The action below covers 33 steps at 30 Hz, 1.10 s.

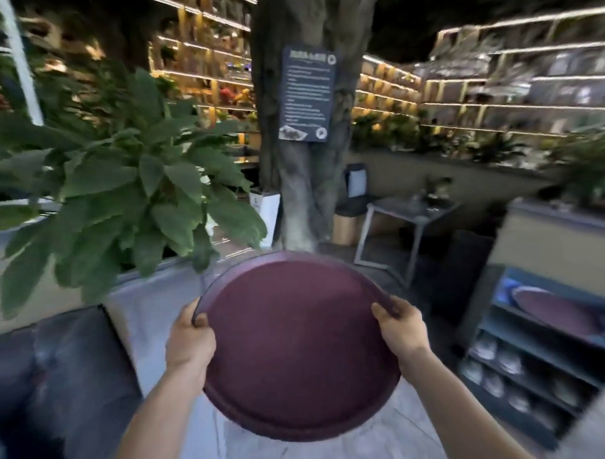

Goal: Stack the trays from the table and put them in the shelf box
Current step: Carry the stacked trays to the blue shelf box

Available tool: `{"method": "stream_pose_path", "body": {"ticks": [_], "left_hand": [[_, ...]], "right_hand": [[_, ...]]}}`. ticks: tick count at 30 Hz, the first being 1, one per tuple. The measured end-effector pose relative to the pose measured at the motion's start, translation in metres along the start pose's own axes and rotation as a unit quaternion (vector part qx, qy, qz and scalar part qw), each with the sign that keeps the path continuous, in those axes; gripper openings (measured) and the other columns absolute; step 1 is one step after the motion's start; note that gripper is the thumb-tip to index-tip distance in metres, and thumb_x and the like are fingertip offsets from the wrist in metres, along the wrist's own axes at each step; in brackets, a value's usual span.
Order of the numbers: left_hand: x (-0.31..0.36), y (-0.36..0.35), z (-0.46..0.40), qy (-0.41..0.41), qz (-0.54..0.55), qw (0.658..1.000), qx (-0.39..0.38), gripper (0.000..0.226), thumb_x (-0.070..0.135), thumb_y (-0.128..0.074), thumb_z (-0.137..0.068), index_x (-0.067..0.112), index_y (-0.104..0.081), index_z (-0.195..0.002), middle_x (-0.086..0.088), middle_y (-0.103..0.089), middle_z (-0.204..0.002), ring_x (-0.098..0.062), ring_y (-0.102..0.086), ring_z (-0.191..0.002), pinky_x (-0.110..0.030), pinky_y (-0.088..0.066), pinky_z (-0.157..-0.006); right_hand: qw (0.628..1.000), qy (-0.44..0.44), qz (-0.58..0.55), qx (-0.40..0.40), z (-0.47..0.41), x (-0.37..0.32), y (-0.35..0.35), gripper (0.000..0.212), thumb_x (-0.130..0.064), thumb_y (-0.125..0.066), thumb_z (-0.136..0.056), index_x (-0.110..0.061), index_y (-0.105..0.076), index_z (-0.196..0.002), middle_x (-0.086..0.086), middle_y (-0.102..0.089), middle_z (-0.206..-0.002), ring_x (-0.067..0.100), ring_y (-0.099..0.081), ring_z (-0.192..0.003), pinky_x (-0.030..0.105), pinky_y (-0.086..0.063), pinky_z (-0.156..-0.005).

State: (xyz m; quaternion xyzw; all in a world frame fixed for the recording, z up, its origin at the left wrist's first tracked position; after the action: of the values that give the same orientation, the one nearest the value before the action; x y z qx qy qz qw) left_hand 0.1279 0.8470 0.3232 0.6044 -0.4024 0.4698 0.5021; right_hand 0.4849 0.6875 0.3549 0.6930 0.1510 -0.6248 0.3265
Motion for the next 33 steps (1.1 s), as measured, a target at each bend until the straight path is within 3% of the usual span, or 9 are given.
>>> {"method": "stream_pose_path", "body": {"ticks": [2,6,12,20,24,33], "left_hand": [[0.010,-0.043,0.016,-0.008,0.010,0.999,-0.041,0.043,0.014,-0.041,-0.096,0.025,-0.057,-0.133,-0.012,-0.065,-0.127,-0.035,-0.058,-0.115,-0.043,-0.045,-0.101],[0.033,-0.126,0.066,-0.025,0.003,0.994,-0.108,0.045,0.015,-0.042,-0.096,0.027,-0.053,-0.138,-0.008,-0.059,-0.136,-0.034,-0.054,-0.121,-0.034,-0.039,-0.097],[0.074,-0.242,0.160,-0.073,0.018,0.969,-0.235,0.044,0.013,-0.043,-0.096,0.021,-0.054,-0.138,-0.014,-0.057,-0.138,-0.034,-0.053,-0.124,-0.045,-0.041,-0.106],[0.106,-0.363,0.310,-0.120,-0.013,0.931,-0.344,0.042,0.021,-0.038,-0.100,0.025,-0.050,-0.140,-0.009,-0.057,-0.139,-0.034,-0.053,-0.123,-0.042,-0.042,-0.098],[0.108,-0.401,0.367,-0.117,-0.014,0.921,-0.371,0.040,0.024,-0.037,-0.101,0.027,-0.051,-0.138,-0.006,-0.059,-0.136,-0.033,-0.055,-0.121,-0.038,-0.041,-0.091],[0.107,-0.466,0.417,-0.115,-0.038,0.906,-0.405,0.040,0.024,-0.039,-0.101,0.028,-0.049,-0.139,-0.007,-0.057,-0.138,-0.033,-0.054,-0.122,-0.041,-0.043,-0.096]], "right_hand": [[0.998,-0.010,0.001,0.054,0.003,0.016,0.050,0.051,-0.036,-0.069,-0.084,-0.020,-0.059,-0.132,0.003,-0.066,-0.125,0.024,-0.063,-0.113,0.044,-0.050,-0.100],[0.990,-0.033,0.008,0.139,0.021,0.044,0.149,0.054,-0.036,-0.068,-0.084,-0.017,-0.058,-0.133,0.006,-0.065,-0.129,0.024,-0.062,-0.116,0.044,-0.048,-0.103],[0.964,-0.063,0.013,0.258,0.062,0.080,0.296,0.048,-0.034,-0.068,-0.085,-0.017,-0.061,-0.130,0.006,-0.068,-0.123,0.024,-0.064,-0.110,0.036,-0.049,-0.098],[0.920,-0.117,0.027,0.372,0.125,0.122,0.465,0.057,-0.036,-0.066,-0.084,-0.018,-0.055,-0.137,0.009,-0.063,-0.133,0.028,-0.057,-0.123,0.038,-0.043,-0.105],[0.909,-0.132,0.021,0.395,0.143,0.144,0.520,0.058,-0.038,-0.066,-0.084,-0.022,-0.054,-0.139,0.006,-0.059,-0.138,0.027,-0.055,-0.126,0.036,-0.041,-0.102],[0.899,-0.158,0.010,0.409,0.134,0.189,0.575,0.057,-0.038,-0.065,-0.084,-0.022,-0.054,-0.138,0.005,-0.060,-0.137,0.025,-0.055,-0.127,0.037,-0.042,-0.105]]}}
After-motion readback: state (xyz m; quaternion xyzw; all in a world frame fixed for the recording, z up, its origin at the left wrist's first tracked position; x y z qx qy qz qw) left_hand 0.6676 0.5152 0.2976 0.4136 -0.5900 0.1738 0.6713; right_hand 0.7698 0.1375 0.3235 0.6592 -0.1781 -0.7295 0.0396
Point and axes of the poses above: each hand's wrist, its own z-axis away from the middle knuckle, its own y-axis out of the back of the hand, x = y × z, the point moved 7 cm from there along -z, towards the middle knuckle
